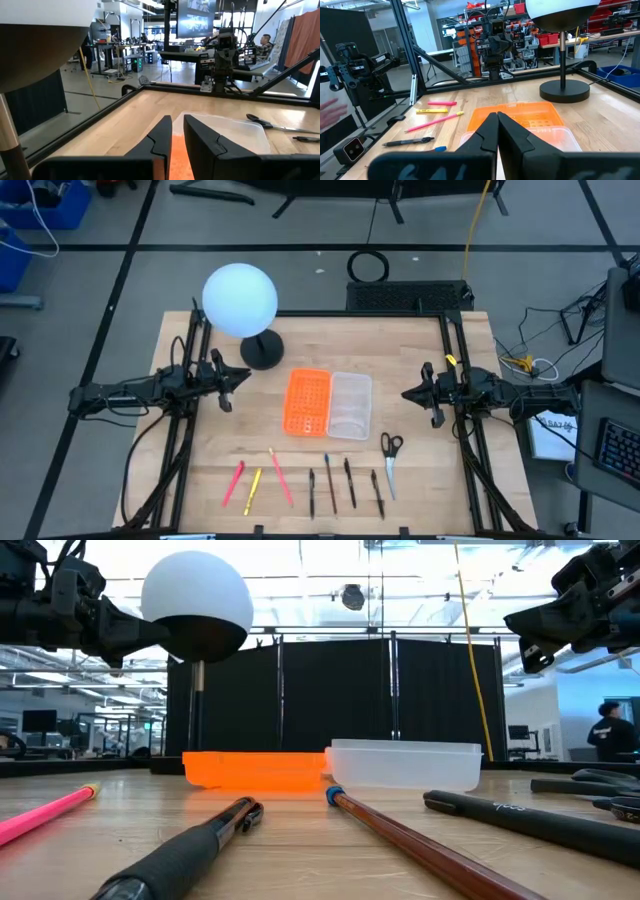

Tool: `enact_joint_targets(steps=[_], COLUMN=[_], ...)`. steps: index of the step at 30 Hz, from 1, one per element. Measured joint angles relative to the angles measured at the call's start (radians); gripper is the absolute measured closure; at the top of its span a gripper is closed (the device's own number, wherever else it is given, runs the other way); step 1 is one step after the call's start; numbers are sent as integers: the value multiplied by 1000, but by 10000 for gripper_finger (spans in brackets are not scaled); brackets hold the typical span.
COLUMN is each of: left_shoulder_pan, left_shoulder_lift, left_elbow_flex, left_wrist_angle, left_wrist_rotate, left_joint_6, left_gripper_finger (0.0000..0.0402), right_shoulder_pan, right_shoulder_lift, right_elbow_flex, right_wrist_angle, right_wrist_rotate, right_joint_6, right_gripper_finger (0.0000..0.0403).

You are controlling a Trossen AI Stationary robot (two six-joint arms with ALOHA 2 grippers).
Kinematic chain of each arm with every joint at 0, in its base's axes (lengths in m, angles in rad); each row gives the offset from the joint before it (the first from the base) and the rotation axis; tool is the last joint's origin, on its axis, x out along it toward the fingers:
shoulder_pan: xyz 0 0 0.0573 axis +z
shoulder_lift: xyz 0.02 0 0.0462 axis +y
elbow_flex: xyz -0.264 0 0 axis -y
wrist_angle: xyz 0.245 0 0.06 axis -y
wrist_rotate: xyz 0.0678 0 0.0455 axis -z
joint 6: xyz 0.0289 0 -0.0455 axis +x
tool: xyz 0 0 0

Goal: Pick & place school supplies into a supply box

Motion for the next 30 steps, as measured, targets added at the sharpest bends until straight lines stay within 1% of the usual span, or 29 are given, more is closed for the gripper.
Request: enact_joint_targets(steps=[19,23,30], left_shoulder_pan=[0,0,0], left_shoulder_lift=[0,0,0], left_elbow_flex=[0,0,0], left_wrist_angle=[9,29,42], left_wrist_rotate=[0,0,9], left_joint_6=[-9,-24,-34], left_gripper_finger=[344,344,344], right_shoulder_pan=[0,0,0], right_shoulder_lift=[0,0,2], right_elbow_flex=[0,0,0], right_wrist_angle=[1,1,0], right_wrist_rotate=[3,3,3], right_joint_6=[-1,-33,-40], right_gripper_finger=[403,403,403])
